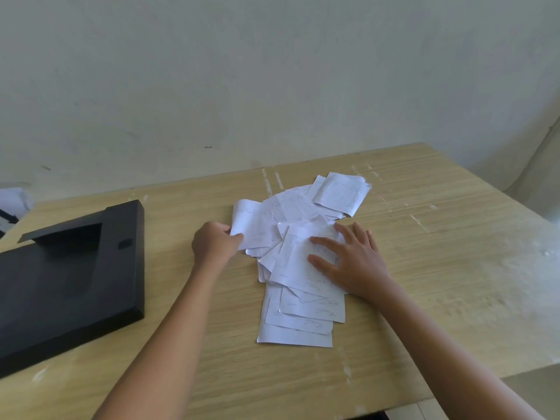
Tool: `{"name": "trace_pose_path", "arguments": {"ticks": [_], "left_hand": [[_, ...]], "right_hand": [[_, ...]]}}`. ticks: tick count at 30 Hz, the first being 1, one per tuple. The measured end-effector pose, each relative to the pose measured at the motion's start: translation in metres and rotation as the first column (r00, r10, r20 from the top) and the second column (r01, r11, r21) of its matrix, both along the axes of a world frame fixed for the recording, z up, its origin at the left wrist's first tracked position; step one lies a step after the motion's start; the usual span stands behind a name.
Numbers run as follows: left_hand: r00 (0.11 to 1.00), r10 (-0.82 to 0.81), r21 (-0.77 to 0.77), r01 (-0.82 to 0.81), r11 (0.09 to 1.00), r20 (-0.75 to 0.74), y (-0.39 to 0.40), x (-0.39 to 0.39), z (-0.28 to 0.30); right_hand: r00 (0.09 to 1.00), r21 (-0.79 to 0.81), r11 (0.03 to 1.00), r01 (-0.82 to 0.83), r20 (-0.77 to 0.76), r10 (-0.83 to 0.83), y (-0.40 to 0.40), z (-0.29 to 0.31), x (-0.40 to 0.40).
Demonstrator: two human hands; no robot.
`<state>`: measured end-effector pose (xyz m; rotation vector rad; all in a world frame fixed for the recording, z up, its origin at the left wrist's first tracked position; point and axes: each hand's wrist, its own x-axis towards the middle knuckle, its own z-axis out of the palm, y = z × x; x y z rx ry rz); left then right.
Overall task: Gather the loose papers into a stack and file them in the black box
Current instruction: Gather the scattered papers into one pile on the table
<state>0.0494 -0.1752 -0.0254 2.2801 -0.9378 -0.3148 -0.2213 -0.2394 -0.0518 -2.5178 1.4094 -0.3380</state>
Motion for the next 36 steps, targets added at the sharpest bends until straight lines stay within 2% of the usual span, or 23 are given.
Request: {"name": "trace_pose_path", "arguments": {"ticks": [5,8,12,14,17,19,21,23,25,27,28,30,33,35,36], "left_hand": [[0.978,0.059,-0.150,-0.090,0.985,-0.199,0.017,-0.007,0.007],[0.979,0.037,-0.167,-0.072,0.983,-0.202,0.024,-0.009,0.006],[0.960,0.067,-0.298,-0.149,0.943,-0.271,0.035,-0.012,0.006],[0.981,0.040,-0.307,-0.098,0.947,-0.192,0.041,-0.019,0.001],[0.995,-0.092,-0.242,0.095,0.966,0.025,0.044,-0.035,-0.012],[0.973,-0.179,-0.159,0.202,0.966,0.149,0.043,-0.045,-0.019],[0.942,-0.228,-0.021,0.241,0.970,0.245,0.043,-0.053,-0.021],[0.925,-0.254,0.008,0.262,0.965,0.282,0.042,-0.060,-0.021],[0.943,-0.260,-0.119,0.289,0.950,0.209,0.043,-0.064,-0.024],[0.976,-0.216,-0.284,0.215,0.934,0.027,0.043,-0.065,-0.024],[0.982,-0.178,-0.349,0.144,0.926,-0.068,0.044,-0.065,-0.022],[0.970,-0.135,-0.488,0.019,0.873,-0.203,0.049,-0.067,-0.014],[0.934,-0.083,-0.626,-0.165,0.762,-0.347,0.055,-0.062,-0.010],[0.926,-0.085,-0.608,-0.170,0.776,-0.368,0.056,-0.054,-0.014],[0.932,-0.124,-0.587,-0.107,0.802,-0.339,0.055,-0.052,-0.017]], "right_hand": [[1.000,-0.002,1.000,-0.001,-0.029,0.001,0.002,0.000,0.000],[0.999,-0.002,1.000,-0.008,-0.040,0.008,0.003,0.000,0.000],[0.997,0.003,1.000,-0.018,-0.070,0.019,0.005,0.003,-0.001],[0.996,0.014,1.000,-0.013,-0.090,0.014,0.005,0.004,0.001],[0.995,0.009,1.000,-0.019,-0.102,0.020,0.004,0.004,0.003],[0.996,0.016,1.000,-0.017,-0.084,0.018,0.004,0.003,0.006],[0.999,0.051,0.999,-0.005,-0.053,0.008,0.009,0.001,0.014],[0.999,0.041,0.999,-0.014,-0.047,0.016,0.014,-0.001,0.023],[1.000,-0.049,0.999,-0.015,-0.017,0.014,0.011,0.002,0.028],[0.989,-0.161,0.985,0.065,0.139,-0.042,-0.007,0.010,0.029],[0.968,-0.156,0.981,0.118,0.238,-0.079,-0.022,0.013,0.028],[0.908,-0.045,0.983,0.178,0.392,-0.146,-0.055,0.021,0.026],[0.897,0.060,0.978,0.199,0.391,-0.206,-0.094,0.027,0.028],[0.911,0.144,0.968,0.207,0.333,-0.244,-0.110,0.027,0.033],[0.921,0.189,0.959,0.213,0.289,-0.262,-0.115,0.026,0.036]]}}
